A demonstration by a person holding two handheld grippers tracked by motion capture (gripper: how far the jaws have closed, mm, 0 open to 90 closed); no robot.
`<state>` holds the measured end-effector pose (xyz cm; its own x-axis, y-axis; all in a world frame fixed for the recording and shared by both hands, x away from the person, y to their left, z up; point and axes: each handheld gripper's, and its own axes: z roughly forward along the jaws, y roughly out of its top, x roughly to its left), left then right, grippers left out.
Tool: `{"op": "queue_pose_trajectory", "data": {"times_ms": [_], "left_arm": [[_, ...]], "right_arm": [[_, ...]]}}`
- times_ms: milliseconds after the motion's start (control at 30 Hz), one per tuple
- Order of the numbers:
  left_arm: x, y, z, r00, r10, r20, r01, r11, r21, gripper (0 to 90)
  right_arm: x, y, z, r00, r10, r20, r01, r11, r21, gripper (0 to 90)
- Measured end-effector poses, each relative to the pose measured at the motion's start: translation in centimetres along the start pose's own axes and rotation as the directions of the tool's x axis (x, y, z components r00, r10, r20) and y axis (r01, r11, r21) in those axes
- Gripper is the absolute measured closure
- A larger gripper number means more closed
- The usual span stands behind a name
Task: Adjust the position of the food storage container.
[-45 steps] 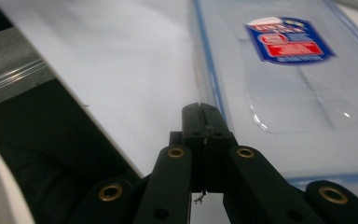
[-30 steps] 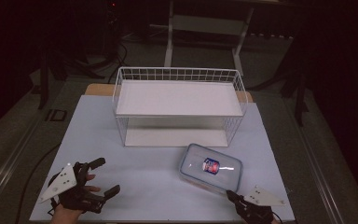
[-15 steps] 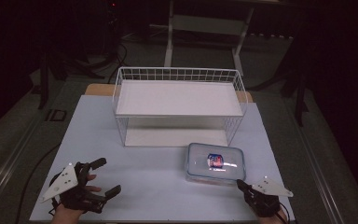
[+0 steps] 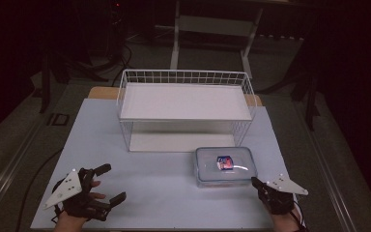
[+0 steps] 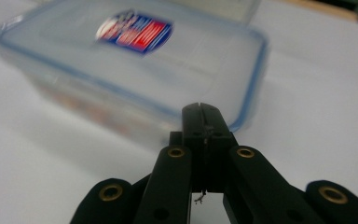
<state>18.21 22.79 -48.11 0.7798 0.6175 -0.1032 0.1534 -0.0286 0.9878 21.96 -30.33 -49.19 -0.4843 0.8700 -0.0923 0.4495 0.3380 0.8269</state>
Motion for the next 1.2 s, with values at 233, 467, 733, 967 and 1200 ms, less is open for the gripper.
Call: {"op": "queue_pose_trajectory", "data": {"times_ms": [233, 467, 733, 967, 1200], "left_arm": [[0.0, -0.1, 0.1, 1.0, -0.002, 0.009, 0.002, 1.0, 0.003, 0.0], [0.1, -0.1, 0.2, 0.9999, -0.003, 0.011, 0.003, 1.0, 0.003, 0.0], [0.0, -0.1, 0.4, 0.9998, 0.001, 0.019, -0.001, 1.0, 0.01, 0.0], [0.0, -0.1, 0.4, 0.9998, -0.003, 0.021, 0.003, 1.0, 0.009, 0.0], [-0.1, -0.1, 0.4, 0.9997, -0.003, 0.023, 0.003, 1.0, 0.009, 0.0]], "right_arm": [[-3.3, 0.7, 1.8, 0.9959, 0.003, 0.09, -0.006, 0.999, 0.032, 90.0], [-4.6, 0.4, 4.8, 0.9962, 0.058, 0.065, -0.062, 0.996, 0.065, 90.0], [-3.6, 0.9, 4.9, 0.9982, 0.044, 0.039, -0.047, 0.997, 0.061, 90.0], [-2.1, 1.6, 5.5, 0.9998, 0.02, -0.002, -0.02, 0.998, 0.06, 90.0], [-0.5, 2.7, 6.3, 0.9992, 0.009, -0.039, -0.007, 0.999, 0.051, 90.0]]}}
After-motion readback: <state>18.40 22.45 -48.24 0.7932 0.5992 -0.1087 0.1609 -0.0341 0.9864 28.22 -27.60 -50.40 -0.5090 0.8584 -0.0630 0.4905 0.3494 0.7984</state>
